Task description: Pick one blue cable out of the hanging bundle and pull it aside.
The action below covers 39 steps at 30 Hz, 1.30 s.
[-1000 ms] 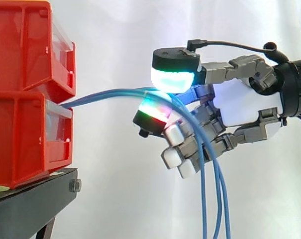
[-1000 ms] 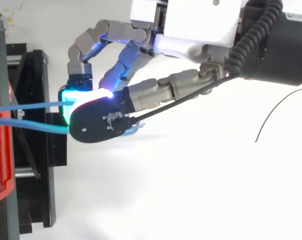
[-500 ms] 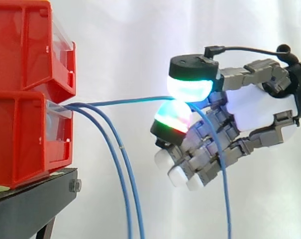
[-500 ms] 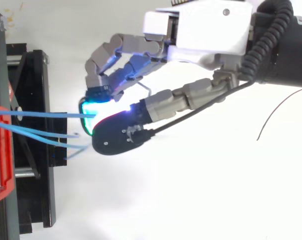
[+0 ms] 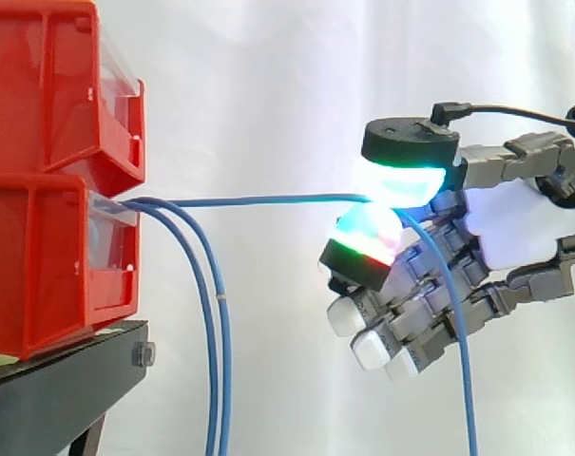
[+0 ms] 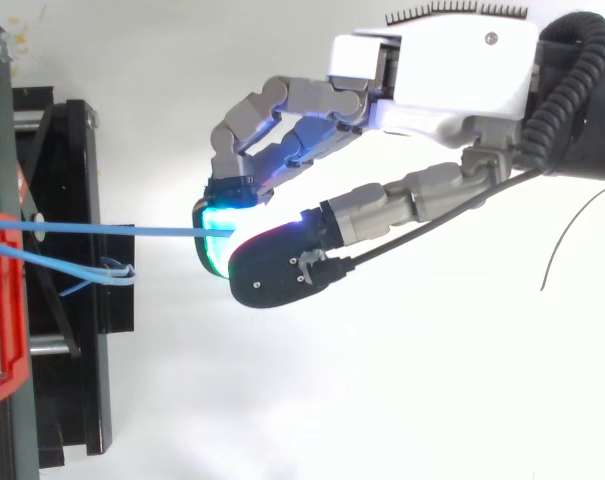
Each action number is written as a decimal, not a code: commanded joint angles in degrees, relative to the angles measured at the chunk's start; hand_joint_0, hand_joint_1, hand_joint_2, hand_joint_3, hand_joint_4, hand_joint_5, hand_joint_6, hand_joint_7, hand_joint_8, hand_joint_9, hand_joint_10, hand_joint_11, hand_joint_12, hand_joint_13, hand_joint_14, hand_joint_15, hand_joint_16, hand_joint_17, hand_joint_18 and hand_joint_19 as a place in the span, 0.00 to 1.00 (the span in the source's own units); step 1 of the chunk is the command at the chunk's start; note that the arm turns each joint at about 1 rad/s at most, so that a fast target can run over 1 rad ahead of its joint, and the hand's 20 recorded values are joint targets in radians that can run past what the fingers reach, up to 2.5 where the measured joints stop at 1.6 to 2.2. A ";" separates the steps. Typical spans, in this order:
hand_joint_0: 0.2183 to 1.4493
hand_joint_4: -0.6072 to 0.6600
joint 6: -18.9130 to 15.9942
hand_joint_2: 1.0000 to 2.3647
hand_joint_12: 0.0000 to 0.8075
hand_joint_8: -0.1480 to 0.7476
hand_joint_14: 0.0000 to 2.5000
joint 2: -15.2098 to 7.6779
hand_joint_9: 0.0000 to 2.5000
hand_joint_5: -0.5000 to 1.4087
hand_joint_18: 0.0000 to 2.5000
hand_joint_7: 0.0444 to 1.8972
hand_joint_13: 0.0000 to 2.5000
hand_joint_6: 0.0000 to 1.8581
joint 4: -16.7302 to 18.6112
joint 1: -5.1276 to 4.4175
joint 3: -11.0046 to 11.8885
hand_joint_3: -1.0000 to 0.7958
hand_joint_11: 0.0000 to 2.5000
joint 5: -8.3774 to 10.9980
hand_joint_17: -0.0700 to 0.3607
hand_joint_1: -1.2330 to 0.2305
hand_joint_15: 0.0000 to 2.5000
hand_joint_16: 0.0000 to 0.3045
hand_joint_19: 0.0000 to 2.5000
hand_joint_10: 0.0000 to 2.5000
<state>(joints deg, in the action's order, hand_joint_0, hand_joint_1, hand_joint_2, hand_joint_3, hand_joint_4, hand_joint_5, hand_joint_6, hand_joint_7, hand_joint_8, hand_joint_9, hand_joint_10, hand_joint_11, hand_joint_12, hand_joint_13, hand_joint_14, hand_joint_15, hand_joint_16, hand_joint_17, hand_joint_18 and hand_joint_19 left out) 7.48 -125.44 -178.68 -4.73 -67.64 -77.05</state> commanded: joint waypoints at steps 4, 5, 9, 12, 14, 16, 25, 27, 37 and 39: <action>0.32 0.44 0.69 0.01 0.40 0.43 0.01 0.02 0.33 0.21 0.18 0.61 0.28 0.49 0.52 -0.01 -0.12 0.54 0.10 -0.21 0.36 0.25 0.18 0.12 0.17 0.00; 0.32 0.44 0.78 0.01 0.40 0.43 0.01 0.02 0.33 0.21 0.18 0.60 0.29 0.49 0.52 -0.01 -0.03 0.54 0.09 -0.21 0.36 0.25 0.18 0.12 0.17 0.00; 0.32 0.45 0.78 0.01 0.41 0.44 0.01 0.02 0.33 0.21 0.19 0.60 0.29 0.49 0.52 -0.01 -0.12 0.54 0.10 -0.21 0.36 0.25 0.18 0.12 0.17 0.00; 0.32 0.45 0.78 0.01 0.41 0.44 0.01 0.02 0.33 0.21 0.19 0.60 0.29 0.49 0.52 -0.01 -0.03 0.54 0.10 -0.21 0.36 0.25 0.18 0.12 0.17 0.00; 0.33 0.45 0.78 0.01 0.41 0.44 0.01 0.02 0.33 0.21 0.19 0.60 0.29 0.49 0.52 -0.01 -0.12 0.54 0.10 -0.21 0.36 0.25 0.18 0.12 0.17 0.00; 0.33 0.45 0.78 0.01 0.41 0.45 0.01 0.02 0.34 0.21 0.19 0.60 0.29 0.49 0.52 -0.01 -0.12 0.54 0.10 -0.21 0.36 0.25 0.18 0.12 0.18 0.00; 0.33 0.45 0.78 0.01 0.41 0.46 0.01 0.11 0.35 0.21 0.20 0.60 0.30 0.49 0.52 -0.01 -0.12 0.55 0.11 -0.21 0.37 0.25 0.18 0.13 0.18 0.00; 0.33 0.45 0.78 0.01 0.42 0.46 0.01 0.02 0.35 0.21 0.20 0.60 0.30 0.49 0.52 -0.01 -0.12 0.55 0.11 -0.21 0.37 0.25 0.18 0.13 0.18 0.00; 0.32 0.46 0.78 0.01 0.42 0.47 0.01 0.02 0.38 0.21 0.20 0.60 0.30 0.49 0.52 -0.01 -0.12 0.55 0.13 -0.21 0.37 0.25 0.19 0.13 0.18 0.00; 0.32 0.46 0.78 0.01 0.42 0.47 0.01 0.02 0.38 0.21 0.21 0.60 0.30 0.49 0.61 -0.01 -0.12 0.55 0.13 -0.21 0.37 0.25 0.19 0.13 0.19 0.00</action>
<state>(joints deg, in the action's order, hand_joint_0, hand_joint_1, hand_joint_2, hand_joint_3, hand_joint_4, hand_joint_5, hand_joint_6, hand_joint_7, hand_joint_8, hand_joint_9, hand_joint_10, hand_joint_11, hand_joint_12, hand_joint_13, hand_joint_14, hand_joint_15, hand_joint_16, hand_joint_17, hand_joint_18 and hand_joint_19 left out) 8.26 -125.40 -178.13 -4.75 -67.74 -77.26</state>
